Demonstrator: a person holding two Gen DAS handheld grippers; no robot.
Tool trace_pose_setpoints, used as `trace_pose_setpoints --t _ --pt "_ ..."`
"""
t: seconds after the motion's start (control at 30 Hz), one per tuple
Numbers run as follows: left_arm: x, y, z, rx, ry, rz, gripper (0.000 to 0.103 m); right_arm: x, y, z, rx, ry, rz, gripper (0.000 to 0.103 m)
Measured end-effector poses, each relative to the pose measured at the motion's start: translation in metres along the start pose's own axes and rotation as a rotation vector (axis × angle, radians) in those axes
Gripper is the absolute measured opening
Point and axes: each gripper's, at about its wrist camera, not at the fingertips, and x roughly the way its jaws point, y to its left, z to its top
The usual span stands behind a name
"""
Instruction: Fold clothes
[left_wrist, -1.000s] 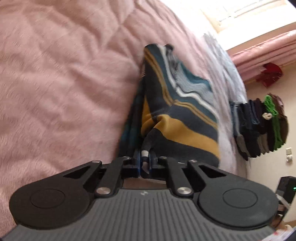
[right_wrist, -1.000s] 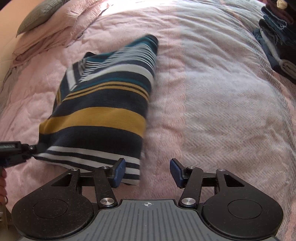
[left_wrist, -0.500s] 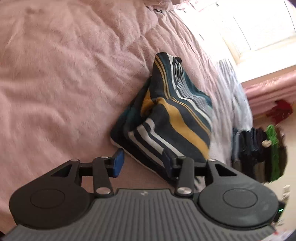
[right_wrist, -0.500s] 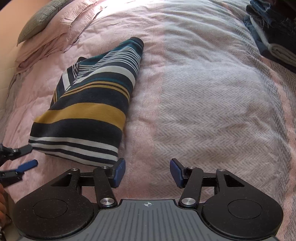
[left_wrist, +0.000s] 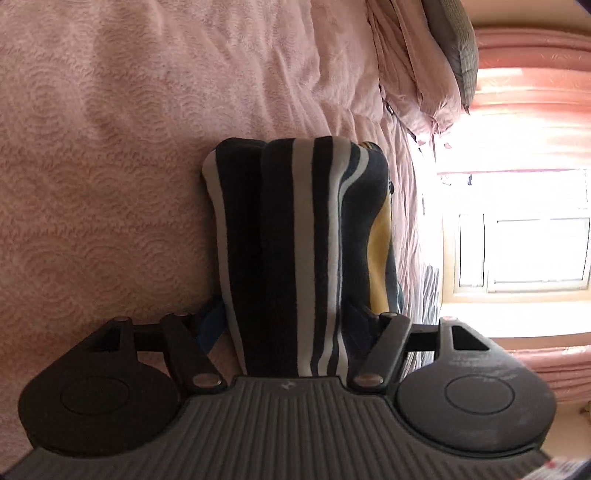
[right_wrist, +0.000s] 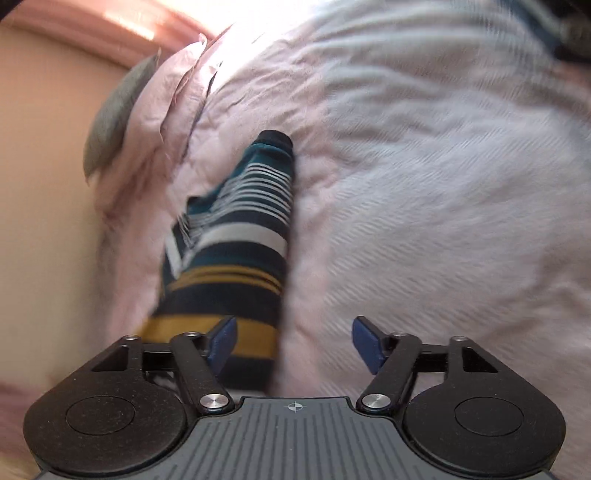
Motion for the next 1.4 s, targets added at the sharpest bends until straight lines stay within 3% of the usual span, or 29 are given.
trace_pose_setpoints --t 0.1,0.17,0.23,0.27,0.33,0.43,0.5,0.63,0.73,0.8,0.9,1.0,1.1,1.27,1.33,1.4 --pt "0.000 -0.002 0.001 -0.002 -0.042 -0.005 0.063 0.047 -0.013 0.004 0.170 0.076 0.149 0.072" --pt "-0.001 -0.002 0.004 -0.005 -0.059 -0.006 0.063 0.074 -0.014 0.000 0.204 0.099 0.178 0.072" --pt "0.002 -0.003 0.007 -0.014 -0.066 0.002 0.062 0.088 -0.011 -0.006 0.195 0.057 0.190 0.071" --pt "0.003 -0.004 0.008 -0.004 -0.066 0.009 0.059 0.092 -0.008 -0.008 0.199 0.044 0.213 0.065" --pt "0.005 -0.010 0.012 0.035 -0.061 0.016 0.037 0.093 0.000 -0.011 0.171 0.039 0.176 0.046" --pt "-0.001 -0.020 0.023 0.085 -0.025 0.044 0.025 0.080 0.006 -0.023 0.220 0.021 0.164 0.036" --pt "-0.011 -0.032 0.035 0.171 0.008 0.071 0.022 0.068 0.020 -0.045 0.249 0.029 0.164 0.033" --pt "-0.041 -0.050 0.078 0.324 -0.027 0.109 0.020 0.069 0.050 -0.115 0.329 0.170 0.205 0.029" --pt "-0.043 -0.057 0.106 0.446 -0.003 0.180 0.021 0.090 0.065 -0.134 0.232 0.370 0.198 0.029" --pt "-0.033 -0.053 0.113 0.495 0.058 0.211 0.024 0.090 0.070 -0.119 0.093 0.416 0.138 0.034" --pt "-0.041 -0.042 0.108 0.508 0.070 0.216 0.029 0.063 0.071 -0.073 -0.184 0.359 0.049 0.064" --pt "-0.054 -0.036 0.104 0.495 0.052 0.204 0.037 0.037 0.063 -0.014 -0.374 0.247 0.006 0.070" --pt "-0.060 -0.025 0.101 0.444 0.066 0.188 0.049 0.047 0.064 0.042 -0.502 0.224 -0.024 0.074" --pt "-0.054 -0.011 0.100 0.395 0.063 0.154 0.057 0.116 0.071 0.098 -0.532 0.289 0.040 0.075" --pt "-0.047 -0.009 0.104 0.380 0.060 0.138 0.059 0.149 0.074 0.101 -0.529 0.365 0.075 0.076" --pt "-0.039 -0.007 0.109 0.365 0.060 0.116 0.061 0.170 0.066 0.097 -0.538 0.403 0.051 0.075"
